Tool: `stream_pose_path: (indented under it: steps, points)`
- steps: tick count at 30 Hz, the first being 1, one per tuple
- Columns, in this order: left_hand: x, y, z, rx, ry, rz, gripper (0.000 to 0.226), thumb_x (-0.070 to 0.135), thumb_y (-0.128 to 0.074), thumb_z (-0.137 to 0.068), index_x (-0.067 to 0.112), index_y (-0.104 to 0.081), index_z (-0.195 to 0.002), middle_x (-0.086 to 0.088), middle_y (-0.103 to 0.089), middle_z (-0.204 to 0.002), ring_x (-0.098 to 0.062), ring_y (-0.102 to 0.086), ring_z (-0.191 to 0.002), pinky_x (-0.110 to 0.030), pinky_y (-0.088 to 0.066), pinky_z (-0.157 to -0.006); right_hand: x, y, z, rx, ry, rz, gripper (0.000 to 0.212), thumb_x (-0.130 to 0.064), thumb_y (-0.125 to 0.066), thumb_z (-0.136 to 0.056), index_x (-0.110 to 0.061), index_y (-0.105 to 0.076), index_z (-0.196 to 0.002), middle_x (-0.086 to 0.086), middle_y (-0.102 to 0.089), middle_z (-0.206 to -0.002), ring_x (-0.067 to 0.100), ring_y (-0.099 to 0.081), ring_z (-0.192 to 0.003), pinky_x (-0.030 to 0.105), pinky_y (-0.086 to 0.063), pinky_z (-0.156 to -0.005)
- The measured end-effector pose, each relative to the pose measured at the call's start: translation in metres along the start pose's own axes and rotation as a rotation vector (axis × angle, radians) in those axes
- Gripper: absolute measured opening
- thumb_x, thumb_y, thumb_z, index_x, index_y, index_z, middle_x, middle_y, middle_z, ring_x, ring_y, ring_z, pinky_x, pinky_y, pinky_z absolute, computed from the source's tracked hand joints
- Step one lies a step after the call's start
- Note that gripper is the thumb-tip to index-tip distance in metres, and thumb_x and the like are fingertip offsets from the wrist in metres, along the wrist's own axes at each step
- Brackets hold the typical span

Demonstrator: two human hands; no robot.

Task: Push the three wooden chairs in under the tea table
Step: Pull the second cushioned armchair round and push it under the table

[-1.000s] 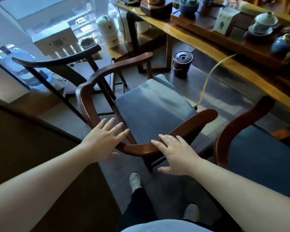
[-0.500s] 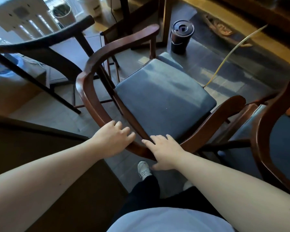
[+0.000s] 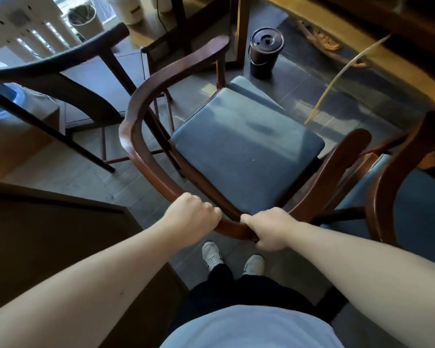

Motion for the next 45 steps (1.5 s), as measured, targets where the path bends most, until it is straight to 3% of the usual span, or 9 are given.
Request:
stream_pose_path:
  steps: [7, 11, 15, 21, 26, 31, 36, 39, 45]
  points:
    - [0.039, 0.038, -0.032, 0.069, 0.056, 0.067, 0.013, 0.012, -0.050, -0.089, 0.015, -0.049, -0.101, -0.001, -0.062, -0.094, -0.029, -0.062, -0.083, -0.035, -0.035, -0.059, 0.059, -0.005, 0.040, 0.026, -0.074, 0.013, 0.035, -0.031, -0.061, -0.072, -0.027, -0.048, -0.104, -0.001, -0.067, -0.094, 0.026, -0.064, -0.090, 0.035, -0.047, -0.068]
    - [0.003, 0.025, -0.023, 0.196, 0.004, 0.085, 0.033, 0.030, -0.060, -0.085, 0.020, -0.051, -0.114, -0.001, -0.062, -0.106, -0.028, -0.058, -0.095, -0.043, -0.048, -0.081, 0.058, -0.005, 0.048, 0.095, -0.132, -0.075, 0.039, -0.041, -0.061, -0.075, -0.030, -0.052, -0.111, -0.004, -0.066, -0.103, 0.022, -0.062, -0.098, 0.035, -0.045, -0.078]
    - [-0.044, 0.014, -0.004, 0.347, -0.138, 0.059, 0.055, 0.045, -0.069, -0.080, 0.017, -0.055, -0.125, -0.010, -0.060, -0.127, -0.037, -0.048, -0.125, -0.053, -0.041, -0.103, 0.034, -0.002, 0.050, 0.304, -0.150, -0.293, 0.076, -0.047, -0.061, -0.074, -0.027, -0.035, -0.143, -0.005, -0.055, -0.132, 0.018, -0.051, -0.120, 0.036, -0.041, -0.100]
    - [-0.119, -0.007, -0.011, 0.350, -0.228, 0.042, 0.070, 0.056, -0.060, -0.079, 0.019, -0.049, -0.137, -0.012, -0.052, -0.139, -0.037, -0.036, -0.135, -0.054, -0.027, -0.111, -0.006, 0.007, 0.042, 0.640, -0.208, -0.453, 0.077, -0.052, -0.061, -0.073, -0.022, -0.041, -0.141, 0.002, -0.052, -0.138, 0.020, -0.047, -0.126, 0.038, -0.039, -0.105]
    - [-0.141, -0.012, -0.026, 0.252, -0.375, 0.198, 0.039, 0.052, -0.049, -0.078, 0.027, -0.062, -0.106, 0.004, -0.070, -0.099, -0.025, -0.066, -0.094, -0.040, -0.058, -0.071, -0.036, 0.021, 0.009, 0.714, -0.335, -0.493, 0.067, -0.053, -0.062, -0.071, -0.022, -0.055, -0.130, 0.002, -0.059, -0.131, 0.019, -0.053, -0.118, 0.036, -0.045, -0.098]
    - [-0.142, -0.019, -0.035, 0.289, -0.527, 0.138, 0.022, 0.045, -0.055, -0.083, 0.024, -0.060, -0.086, 0.008, -0.065, -0.073, -0.022, -0.063, -0.061, -0.028, -0.039, -0.046, -0.048, 0.016, 0.007, 0.758, -0.430, -0.488, 0.047, -0.030, -0.076, -0.061, -0.021, -0.070, -0.107, -0.003, -0.074, -0.104, 0.021, -0.069, -0.093, 0.036, -0.057, -0.077]
    - [-0.147, -0.023, -0.039, 0.314, -0.592, 0.105, 0.026, 0.048, -0.066, -0.078, 0.022, -0.059, -0.078, 0.006, -0.063, -0.063, -0.024, -0.059, -0.048, -0.026, -0.038, -0.039, -0.057, 0.019, 0.007, 0.896, -0.485, -0.454, 0.038, -0.022, -0.075, -0.060, -0.015, -0.074, -0.097, -0.002, -0.075, -0.096, 0.022, -0.071, -0.085, 0.038, -0.057, -0.073]
    - [-0.159, -0.015, -0.045, 0.361, -0.596, 0.096, 0.028, 0.047, -0.049, -0.079, 0.022, -0.060, -0.074, 0.007, -0.061, -0.057, -0.024, -0.056, -0.042, -0.025, -0.033, -0.037, -0.058, 0.025, 0.000, 0.936, -0.502, -0.440, 0.037, -0.019, -0.079, -0.057, -0.014, -0.074, -0.094, -0.001, -0.075, -0.094, 0.024, -0.071, -0.082, 0.038, -0.057, -0.071]
    - [-0.204, -0.005, -0.072, 0.410, -0.639, 0.121, 0.029, 0.044, -0.050, -0.073, 0.018, -0.062, -0.075, 0.004, -0.061, -0.058, -0.027, -0.060, -0.047, -0.031, -0.048, -0.040, -0.056, 0.052, -0.029, 0.995, -0.552, -0.451, 0.032, -0.043, -0.065, -0.074, -0.018, -0.072, -0.094, -0.003, -0.074, -0.090, 0.027, -0.069, -0.078, 0.040, -0.055, -0.067]
Point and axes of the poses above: each hand's wrist, its own z-axis away from the middle knuckle, its own y-axis out of the back of the hand, x = y × z, the point moved 3 cm from there along -z, towards the middle knuckle
